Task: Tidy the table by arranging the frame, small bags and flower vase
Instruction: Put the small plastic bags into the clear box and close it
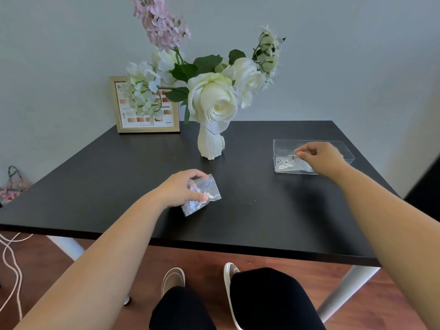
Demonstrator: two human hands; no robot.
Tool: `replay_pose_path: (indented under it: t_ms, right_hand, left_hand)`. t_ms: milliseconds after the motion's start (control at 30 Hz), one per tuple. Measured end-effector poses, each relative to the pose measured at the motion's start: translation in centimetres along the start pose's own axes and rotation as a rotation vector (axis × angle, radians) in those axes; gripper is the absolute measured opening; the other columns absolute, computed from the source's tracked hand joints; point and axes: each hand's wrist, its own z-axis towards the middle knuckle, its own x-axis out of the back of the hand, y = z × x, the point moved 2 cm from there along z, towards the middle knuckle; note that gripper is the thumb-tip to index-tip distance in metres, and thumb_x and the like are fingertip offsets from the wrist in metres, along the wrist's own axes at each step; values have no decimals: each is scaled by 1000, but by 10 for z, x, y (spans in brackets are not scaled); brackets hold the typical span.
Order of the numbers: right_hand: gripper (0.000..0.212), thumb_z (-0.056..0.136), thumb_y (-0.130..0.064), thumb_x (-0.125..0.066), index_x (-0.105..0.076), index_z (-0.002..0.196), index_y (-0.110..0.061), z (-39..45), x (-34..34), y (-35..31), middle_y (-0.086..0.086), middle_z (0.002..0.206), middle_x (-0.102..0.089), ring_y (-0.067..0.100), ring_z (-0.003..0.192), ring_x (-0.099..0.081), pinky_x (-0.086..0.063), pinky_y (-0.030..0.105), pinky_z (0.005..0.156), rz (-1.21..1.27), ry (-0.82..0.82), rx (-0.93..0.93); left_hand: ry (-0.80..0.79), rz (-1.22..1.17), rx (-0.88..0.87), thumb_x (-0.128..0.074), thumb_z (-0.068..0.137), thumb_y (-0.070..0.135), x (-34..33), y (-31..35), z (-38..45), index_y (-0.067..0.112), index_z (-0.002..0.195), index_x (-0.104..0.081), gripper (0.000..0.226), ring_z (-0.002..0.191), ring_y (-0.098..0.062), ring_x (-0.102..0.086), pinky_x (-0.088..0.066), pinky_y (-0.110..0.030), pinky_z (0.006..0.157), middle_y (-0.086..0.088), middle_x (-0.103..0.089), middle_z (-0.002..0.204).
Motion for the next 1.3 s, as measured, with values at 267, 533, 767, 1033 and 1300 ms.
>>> replay_pose_path:
  t_ms: [267,533,767,1033,1300]
  right_hand:
    - [25,94,-26,-49,-70,103,-34,-9,17,-5,-7,91,-67,22,94,-56,-40,48,99,-17,51,-65]
    - [34,92,-16,-40,-68,96,-34,-13,20,20,-7,64,-54,19,79,-50,-35,40,91,-66,143,-80]
    - [38,92,-19,-40,-69,104,-39,-15,6,20,-8,106,-64,24,114,-38,-22,35,82,-208,123,-97]
    - [35,95,-25,-43,-61,124,-33,-30,-31,35,-2,136,-49,27,121,-39,-33,42,104,-120,153,-46]
    - [37,97,-29,-39,-58,129,-31,15,26,91,-2,143,-45,25,130,-35,-30,43,104,-130,144,-19]
  left_hand:
    - [-10,-77,-177,-68,88,26,-30,41,26,47,97,-59,25,80,-8,-67,-51,-31,72,6,-70,84]
    - [113,-48,-365,-50,97,21,-49,107,49,50,101,-60,31,75,-8,-59,-43,-9,52,17,-67,91]
    - [145,-4,-396,-41,100,16,-55,156,77,45,106,-59,36,63,-9,-53,-50,-31,66,14,-67,92]
    - [67,354,-199,-35,100,40,-79,132,111,47,143,-36,44,136,-30,-27,-27,-48,103,8,-37,151]
    - [-37,486,-244,-17,97,61,-143,176,172,45,147,-31,54,147,-21,-8,-10,-46,113,19,-14,161]
